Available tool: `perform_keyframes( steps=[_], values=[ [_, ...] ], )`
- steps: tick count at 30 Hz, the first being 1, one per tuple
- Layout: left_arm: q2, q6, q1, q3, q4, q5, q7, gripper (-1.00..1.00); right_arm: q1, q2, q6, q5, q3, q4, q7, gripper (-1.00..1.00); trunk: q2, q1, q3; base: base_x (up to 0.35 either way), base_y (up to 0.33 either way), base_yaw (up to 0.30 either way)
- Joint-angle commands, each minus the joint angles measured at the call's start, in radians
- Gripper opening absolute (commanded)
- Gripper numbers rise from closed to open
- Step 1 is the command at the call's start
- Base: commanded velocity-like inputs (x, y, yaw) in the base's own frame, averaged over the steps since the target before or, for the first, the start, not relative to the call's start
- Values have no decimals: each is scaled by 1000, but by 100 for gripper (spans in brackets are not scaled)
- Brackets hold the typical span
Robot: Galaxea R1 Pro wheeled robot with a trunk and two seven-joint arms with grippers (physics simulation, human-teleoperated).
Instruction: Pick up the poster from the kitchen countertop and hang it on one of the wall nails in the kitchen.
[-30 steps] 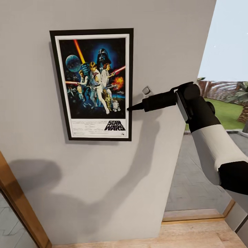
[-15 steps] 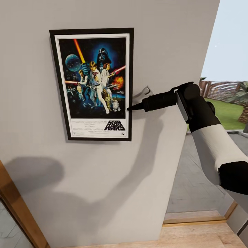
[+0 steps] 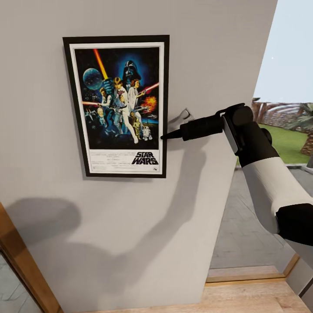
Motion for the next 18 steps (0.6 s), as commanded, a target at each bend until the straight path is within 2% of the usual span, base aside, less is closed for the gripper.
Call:
perform_keyframes(
  steps=[1, 18],
  values=[
    [0, -6, -1, -8, 1, 6, -2, 100, -1, -1, 7, 10, 1, 0, 5, -100, -2, 1, -2, 0, 0, 0],
    [0, -6, -1, -8, 1, 6, -2, 100, -1, -2, 7, 10, -1, 0, 5, -100, -2, 1, -2, 0, 0, 0]
  ],
)
